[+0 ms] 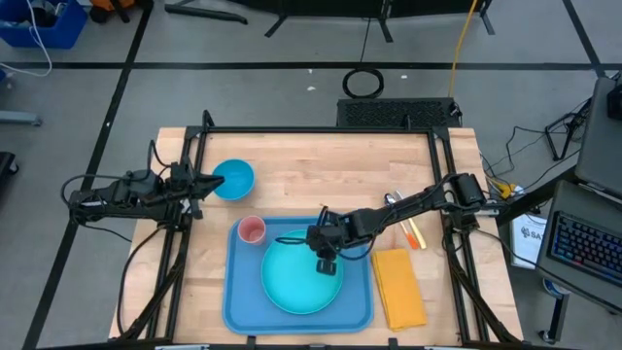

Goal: Set up tray
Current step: Put the plate on the serving tray, then put the bowl on top of the plate

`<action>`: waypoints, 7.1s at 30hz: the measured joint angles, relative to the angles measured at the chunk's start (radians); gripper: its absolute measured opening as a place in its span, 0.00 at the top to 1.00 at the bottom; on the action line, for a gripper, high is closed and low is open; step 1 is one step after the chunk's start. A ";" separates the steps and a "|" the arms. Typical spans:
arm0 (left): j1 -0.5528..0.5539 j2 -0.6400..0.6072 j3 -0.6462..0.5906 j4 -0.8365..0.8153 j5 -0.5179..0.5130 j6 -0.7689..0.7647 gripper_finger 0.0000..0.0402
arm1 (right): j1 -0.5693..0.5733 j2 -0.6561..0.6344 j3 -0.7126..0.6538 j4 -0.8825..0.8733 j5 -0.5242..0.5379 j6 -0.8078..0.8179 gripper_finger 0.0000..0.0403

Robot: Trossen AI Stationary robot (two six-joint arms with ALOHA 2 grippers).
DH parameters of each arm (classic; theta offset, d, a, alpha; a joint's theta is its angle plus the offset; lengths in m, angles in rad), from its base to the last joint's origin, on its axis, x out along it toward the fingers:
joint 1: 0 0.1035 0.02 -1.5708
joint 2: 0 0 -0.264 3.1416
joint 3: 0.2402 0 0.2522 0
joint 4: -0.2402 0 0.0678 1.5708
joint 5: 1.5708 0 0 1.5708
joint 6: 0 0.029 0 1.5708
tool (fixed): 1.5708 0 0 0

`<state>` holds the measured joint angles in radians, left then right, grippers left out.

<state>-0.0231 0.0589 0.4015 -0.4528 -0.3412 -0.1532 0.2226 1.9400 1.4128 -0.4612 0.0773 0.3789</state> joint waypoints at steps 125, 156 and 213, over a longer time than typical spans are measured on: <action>0.000 0.007 0.000 0.093 -0.030 -0.149 0.91 | -0.209 -0.352 -0.191 0.453 -0.283 -0.391 0.75; 0.234 0.846 0.462 -0.634 0.026 -0.204 0.90 | 0.131 -0.685 -0.675 0.794 0.058 -0.228 0.75; 0.225 1.145 0.359 -0.636 0.245 -0.084 0.58 | 0.165 -0.680 -0.799 0.966 0.053 -0.158 0.75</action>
<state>0.2020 1.2041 0.7609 -1.0889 -0.0963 -0.2367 0.3874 1.2598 0.6140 0.5053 0.1303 0.2206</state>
